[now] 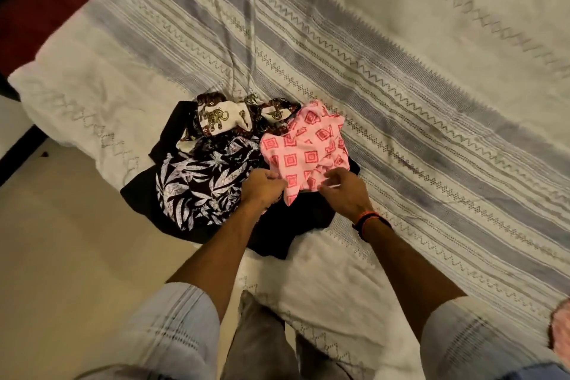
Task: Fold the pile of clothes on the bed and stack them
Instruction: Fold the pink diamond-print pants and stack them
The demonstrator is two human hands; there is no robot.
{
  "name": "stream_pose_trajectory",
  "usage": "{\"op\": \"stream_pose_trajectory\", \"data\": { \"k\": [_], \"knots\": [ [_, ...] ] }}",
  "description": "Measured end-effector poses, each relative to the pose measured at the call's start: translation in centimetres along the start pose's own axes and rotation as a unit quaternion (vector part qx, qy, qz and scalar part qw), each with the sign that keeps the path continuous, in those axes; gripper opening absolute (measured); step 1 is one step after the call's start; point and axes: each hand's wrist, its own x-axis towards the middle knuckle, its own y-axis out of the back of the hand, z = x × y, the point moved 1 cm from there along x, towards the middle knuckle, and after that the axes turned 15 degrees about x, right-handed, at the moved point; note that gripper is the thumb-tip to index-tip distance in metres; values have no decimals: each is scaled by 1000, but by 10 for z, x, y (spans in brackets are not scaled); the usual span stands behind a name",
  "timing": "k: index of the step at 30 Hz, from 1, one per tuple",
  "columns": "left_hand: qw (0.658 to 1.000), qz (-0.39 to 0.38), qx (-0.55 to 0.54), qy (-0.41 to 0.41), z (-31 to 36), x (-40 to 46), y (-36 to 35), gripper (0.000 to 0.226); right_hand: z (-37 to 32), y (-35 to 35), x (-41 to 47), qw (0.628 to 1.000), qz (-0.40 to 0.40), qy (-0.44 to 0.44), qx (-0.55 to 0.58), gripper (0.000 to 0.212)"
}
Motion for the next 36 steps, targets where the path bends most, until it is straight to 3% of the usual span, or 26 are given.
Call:
{"op": "stream_pose_trajectory", "data": {
  "k": [3, 8, 11, 13, 16, 19, 24, 26, 28, 30, 32, 34, 36],
  "knots": [
    [1000, 9, 17, 19, 7, 16, -8, 21, -4, -5, 23, 1000, 3, -19, 12, 37],
    [1000, 23, -9, 10, 21, 24, -14, 12, -4, -8, 40, 1000, 8, -20, 3, 35],
    [993, 10, -111, -31, 37, 12, -2, 18, -6, -4, 36, 998, 19, -48, 23, 39],
    [973, -9, -229, -42, 47, 2, 7, 25, -9, -1, 32, 990, 20, -96, 104, 45],
    [920, -76, -379, -65, 69, -34, 27, 24, -29, 5, 15, 942, -18, -147, 302, 40],
    [893, -178, -399, -107, 88, -79, 46, 30, -47, 9, -2, 852, -81, -179, 485, 54],
    [840, -296, -410, -199, 91, -140, 73, 50, -82, 28, -47, 764, -120, -74, 630, 43],
    [817, -326, -415, -231, 85, -163, 81, 36, -89, 42, -65, 738, -126, -40, 662, 16],
    [826, -309, -402, -245, 76, -182, 88, 38, -98, 52, -83, 728, -134, -13, 672, 19],
    [866, -252, -354, -246, 59, -195, 91, 49, -105, 62, -102, 740, -131, 5, 659, 29],
    [912, -193, -282, -228, 43, -206, 90, 52, -113, 71, -127, 765, -135, 18, 629, 25],
    [955, -128, -192, -189, 31, -216, 87, 47, -124, 80, -152, 775, -158, 34, 611, 27],
    [973, -88, -135, -165, 23, -225, 83, 30, -133, 89, -175, 802, -183, 66, 565, 30]
  ]
}}
